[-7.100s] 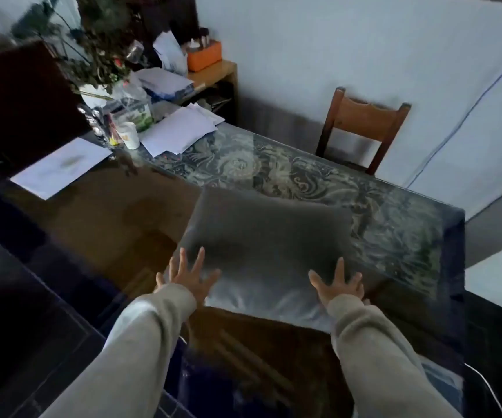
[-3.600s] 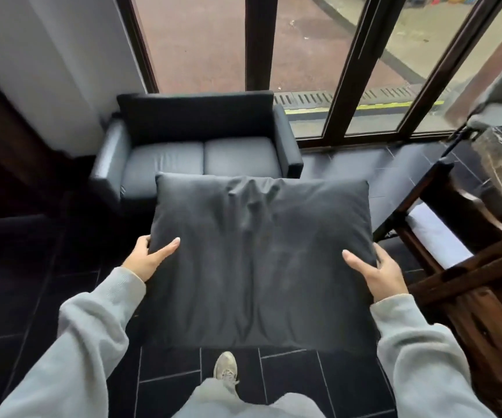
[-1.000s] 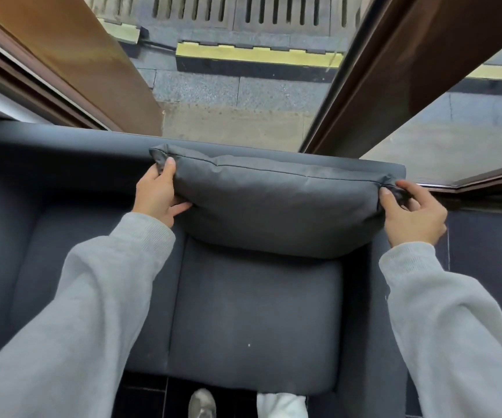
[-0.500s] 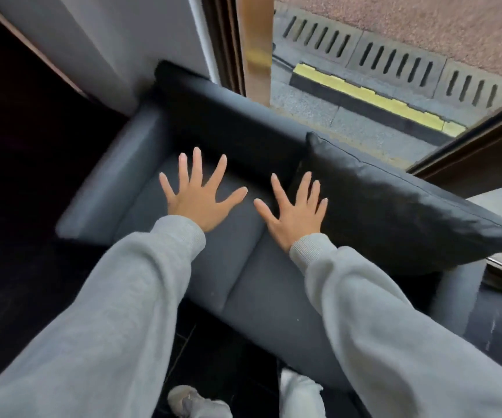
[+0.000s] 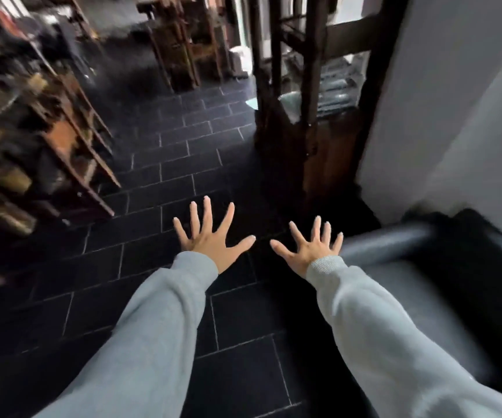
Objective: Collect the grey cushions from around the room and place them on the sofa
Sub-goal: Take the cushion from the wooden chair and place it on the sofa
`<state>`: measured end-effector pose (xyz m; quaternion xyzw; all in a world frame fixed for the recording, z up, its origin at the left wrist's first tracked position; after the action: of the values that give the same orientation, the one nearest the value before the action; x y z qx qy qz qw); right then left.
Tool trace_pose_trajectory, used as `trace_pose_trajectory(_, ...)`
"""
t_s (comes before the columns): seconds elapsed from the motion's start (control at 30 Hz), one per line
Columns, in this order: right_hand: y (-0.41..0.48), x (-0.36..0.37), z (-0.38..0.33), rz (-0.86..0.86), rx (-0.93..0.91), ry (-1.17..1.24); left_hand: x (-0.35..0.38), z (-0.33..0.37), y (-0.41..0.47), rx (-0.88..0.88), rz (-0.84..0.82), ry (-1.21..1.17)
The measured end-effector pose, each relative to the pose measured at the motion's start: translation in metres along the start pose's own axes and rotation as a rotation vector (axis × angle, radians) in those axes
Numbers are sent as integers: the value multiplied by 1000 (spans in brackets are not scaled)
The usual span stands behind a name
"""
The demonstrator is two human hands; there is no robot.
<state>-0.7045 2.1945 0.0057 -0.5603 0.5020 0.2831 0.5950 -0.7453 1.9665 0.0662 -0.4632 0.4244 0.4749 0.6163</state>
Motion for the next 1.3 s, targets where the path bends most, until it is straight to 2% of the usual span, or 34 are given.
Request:
trace_pose_trajectory(0.13,18,-34,-171,22,-225,-103,-66,-154,-11,-261,83,-51)
trace_pose_trajectory(0.2,23,-46,-282,29,-371,-171,-93,-246,-26,-426,142,-79)
trace_pose_trajectory(0.3,20,-52,-337,52,-452,-220,-103,-290,-26,-486,91,-108)
trace_pose_trajectory(0.5,62,-46,-523,66,-726,-331,-135,-433,-6,-755,168,-189)
trace_pose_trajectory(0.83,151,-37,-729,-69,-962,-416,-179,-581,73,-1039,277,-286)
trace_pose_trajectory(1.03,174,-20,-845,-115,-1072,-471,-183,-662,99,-1141,278,-333)
trace_pose_trajectory(1.3,202,25,-1019,-152,-1143,-541,-189,-832,142,-1224,224,-393)
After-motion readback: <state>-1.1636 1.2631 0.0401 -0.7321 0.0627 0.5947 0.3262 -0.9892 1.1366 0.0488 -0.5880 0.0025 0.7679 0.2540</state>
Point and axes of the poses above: each hand's wrist, its own y-axis towards the middle knuckle, its own x-axis out of the palm, z = x × y, the point moved 7 cm from there along y, towards the middle knuckle, and after that the axes turned 10 degrees about -y, right-handed, at the moved point
